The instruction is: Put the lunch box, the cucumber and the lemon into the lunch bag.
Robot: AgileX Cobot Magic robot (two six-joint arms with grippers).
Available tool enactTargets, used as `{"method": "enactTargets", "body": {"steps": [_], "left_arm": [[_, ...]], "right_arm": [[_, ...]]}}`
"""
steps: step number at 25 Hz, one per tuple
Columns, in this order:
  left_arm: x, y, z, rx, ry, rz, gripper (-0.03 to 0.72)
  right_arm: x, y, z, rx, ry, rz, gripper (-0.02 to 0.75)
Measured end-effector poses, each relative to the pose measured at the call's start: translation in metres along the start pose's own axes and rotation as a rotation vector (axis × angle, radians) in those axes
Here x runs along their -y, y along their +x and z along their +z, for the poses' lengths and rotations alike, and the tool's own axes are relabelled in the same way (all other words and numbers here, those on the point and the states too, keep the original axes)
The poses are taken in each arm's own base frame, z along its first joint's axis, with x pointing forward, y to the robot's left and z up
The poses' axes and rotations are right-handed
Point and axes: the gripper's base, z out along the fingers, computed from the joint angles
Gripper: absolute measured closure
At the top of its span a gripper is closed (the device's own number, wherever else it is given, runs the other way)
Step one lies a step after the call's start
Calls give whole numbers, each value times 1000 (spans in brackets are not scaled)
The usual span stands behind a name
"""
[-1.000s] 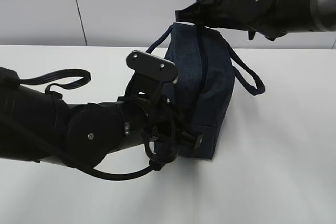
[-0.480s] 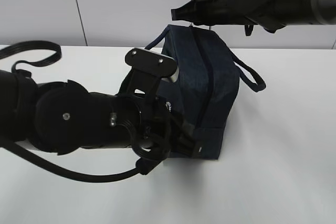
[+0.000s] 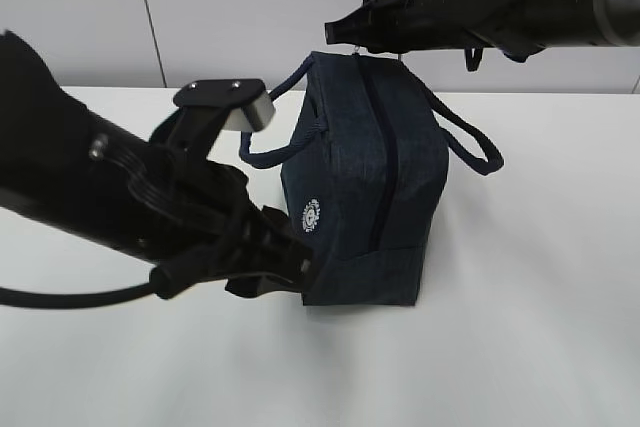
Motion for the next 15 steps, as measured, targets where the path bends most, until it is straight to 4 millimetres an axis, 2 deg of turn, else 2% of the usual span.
{"method": "enactTargets", "body": {"steps": [6,15], "left_arm": [[-1,-13,-21,-86,78,-53,435],[9,-40,-41,-84,43,139,433]], "right_arm": [[0,-1,0,-9,-9,-2,738],[-1,0,0,-18,-16,-6,738]]}}
